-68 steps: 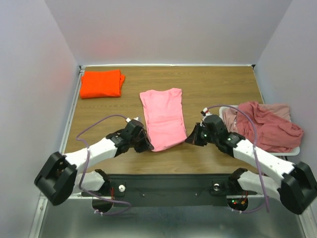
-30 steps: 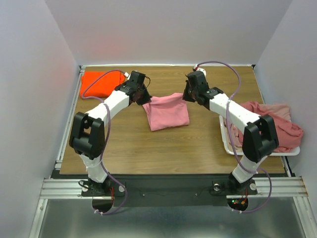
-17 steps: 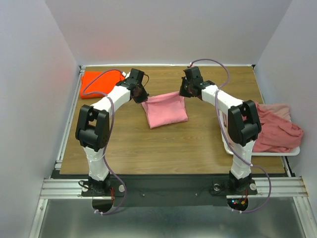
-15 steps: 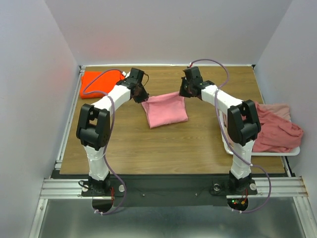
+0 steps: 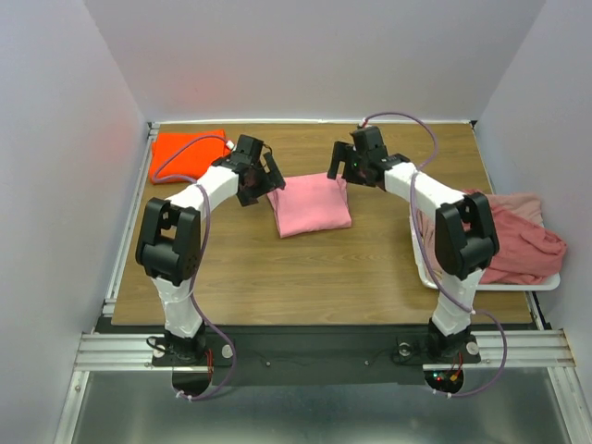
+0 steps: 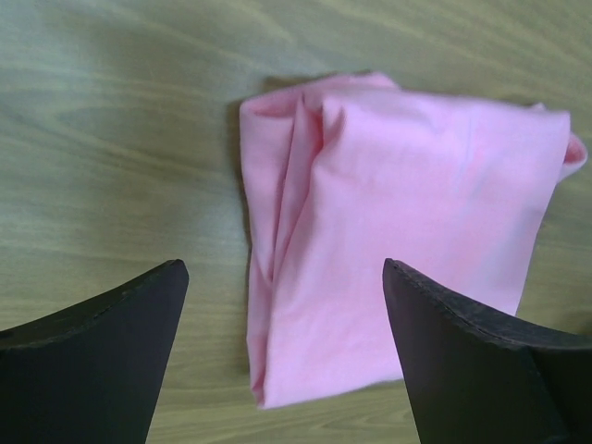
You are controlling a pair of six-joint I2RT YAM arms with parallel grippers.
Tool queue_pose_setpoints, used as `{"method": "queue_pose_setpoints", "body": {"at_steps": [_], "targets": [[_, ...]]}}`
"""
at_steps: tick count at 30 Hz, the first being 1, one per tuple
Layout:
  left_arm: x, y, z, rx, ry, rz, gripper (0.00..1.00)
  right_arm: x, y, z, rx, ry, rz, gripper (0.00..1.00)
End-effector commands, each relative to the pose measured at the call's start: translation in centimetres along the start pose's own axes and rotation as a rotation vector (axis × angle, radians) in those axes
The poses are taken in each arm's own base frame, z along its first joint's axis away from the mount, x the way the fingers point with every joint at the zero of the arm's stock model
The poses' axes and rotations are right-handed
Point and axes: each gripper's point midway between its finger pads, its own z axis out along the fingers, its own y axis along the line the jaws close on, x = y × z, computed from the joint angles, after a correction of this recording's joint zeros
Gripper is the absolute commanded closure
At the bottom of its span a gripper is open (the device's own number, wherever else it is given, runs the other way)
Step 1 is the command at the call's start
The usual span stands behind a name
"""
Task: Fold and stack the t-shirts
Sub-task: Fold the tshirt, then neatly place the folded tshirt to the corner
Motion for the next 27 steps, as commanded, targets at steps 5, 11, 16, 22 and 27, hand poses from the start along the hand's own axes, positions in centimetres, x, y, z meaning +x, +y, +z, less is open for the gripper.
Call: {"method": "queue_pose_setpoints", "body": {"at_steps": [5,11,16,22,27], "targets": [[2.2,-0.7,0.0,0.127,0.052,0.084,0.03,1.4,-0.4,-7.1,-0.081,-0.029,0.048,0.0],[4.5,-0.8,1.9,0.133,0.124,0.101,0.18,3.8,-2.7,-10.3,-0.05,-0.043,0.077,0.0],[7.3,1.1,3.4,0.048,0.171,0.101,0.23,5.1,-3.8,-12.0,-0.04,-0.056,0.088,0.0],[8.6,2.4,5.2,-0.076,0.168,0.142,0.38,5.0,-4.0,-13.6,-0.056,-0.088,0.1,0.0],[6.5,3.8,7.0,-0.219,0.102,0.195,0.83,6.8,-5.6,-13.8,-0.017,-0.077,0.092,0.0]]}}
